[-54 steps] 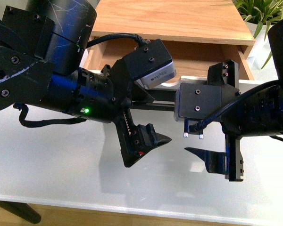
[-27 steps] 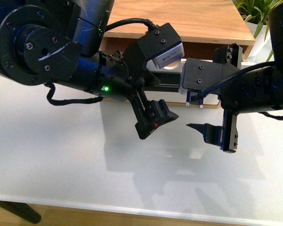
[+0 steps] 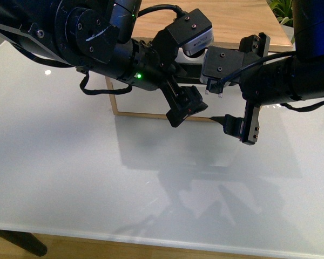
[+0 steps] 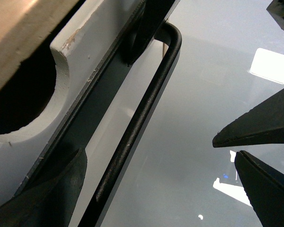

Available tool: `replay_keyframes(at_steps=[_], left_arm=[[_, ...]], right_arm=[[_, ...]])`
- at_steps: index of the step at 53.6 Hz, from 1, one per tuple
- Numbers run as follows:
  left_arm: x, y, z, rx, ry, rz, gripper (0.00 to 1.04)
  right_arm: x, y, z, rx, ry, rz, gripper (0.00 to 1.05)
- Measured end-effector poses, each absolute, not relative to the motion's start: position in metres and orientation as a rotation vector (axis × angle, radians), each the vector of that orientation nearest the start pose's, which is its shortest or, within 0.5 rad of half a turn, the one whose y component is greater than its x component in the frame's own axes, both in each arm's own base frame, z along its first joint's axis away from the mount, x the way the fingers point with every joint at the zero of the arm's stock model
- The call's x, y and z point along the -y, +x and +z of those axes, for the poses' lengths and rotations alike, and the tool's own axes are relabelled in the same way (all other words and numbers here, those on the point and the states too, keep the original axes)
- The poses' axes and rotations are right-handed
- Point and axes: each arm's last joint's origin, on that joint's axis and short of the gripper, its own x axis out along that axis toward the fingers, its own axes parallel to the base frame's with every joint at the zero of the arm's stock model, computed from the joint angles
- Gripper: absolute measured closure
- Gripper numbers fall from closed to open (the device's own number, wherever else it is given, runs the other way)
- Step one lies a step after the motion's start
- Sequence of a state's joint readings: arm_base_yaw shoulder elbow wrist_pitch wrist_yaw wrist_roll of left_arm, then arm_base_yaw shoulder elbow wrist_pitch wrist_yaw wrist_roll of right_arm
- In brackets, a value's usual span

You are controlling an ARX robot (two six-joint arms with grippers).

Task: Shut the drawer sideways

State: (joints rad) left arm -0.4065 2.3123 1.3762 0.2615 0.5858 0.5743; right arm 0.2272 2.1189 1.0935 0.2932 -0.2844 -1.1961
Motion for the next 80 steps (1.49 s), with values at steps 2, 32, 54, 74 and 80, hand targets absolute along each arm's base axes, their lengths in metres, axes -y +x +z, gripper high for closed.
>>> replay_keyframes(at_steps=[2, 32, 54, 74, 80], left_arm=[[0.198, 0.421, 0.081, -0.401, 0.441, -1.117, 0.09], [0.171, 0.402, 0.101, -0.346, 0.405, -1.094, 0.09], [0.096, 0.335, 0.183, -0.084, 0.19, -0.834, 0.09], [0.029, 0.253, 0.198, -0.016, -0.02, -0.021, 0.43], [0.022, 0.233, 0.192, -0.009, -0.016, -0.005, 0.62]], right_arm=[[-0.1, 0.397, 0.087, -0.352, -1.093, 0.858, 0.09], [-0.077, 0.376, 0.106, -0.346, -1.038, 0.781, 0.09], [-0.037, 0.299, 0.174, -0.14, -0.724, 0.547, 0.09], [0.0, 0.226, 0.184, -0.017, -0.109, 0.004, 0.45], [0.001, 0.209, 0.181, -0.008, -0.042, -0.004, 0.64]])
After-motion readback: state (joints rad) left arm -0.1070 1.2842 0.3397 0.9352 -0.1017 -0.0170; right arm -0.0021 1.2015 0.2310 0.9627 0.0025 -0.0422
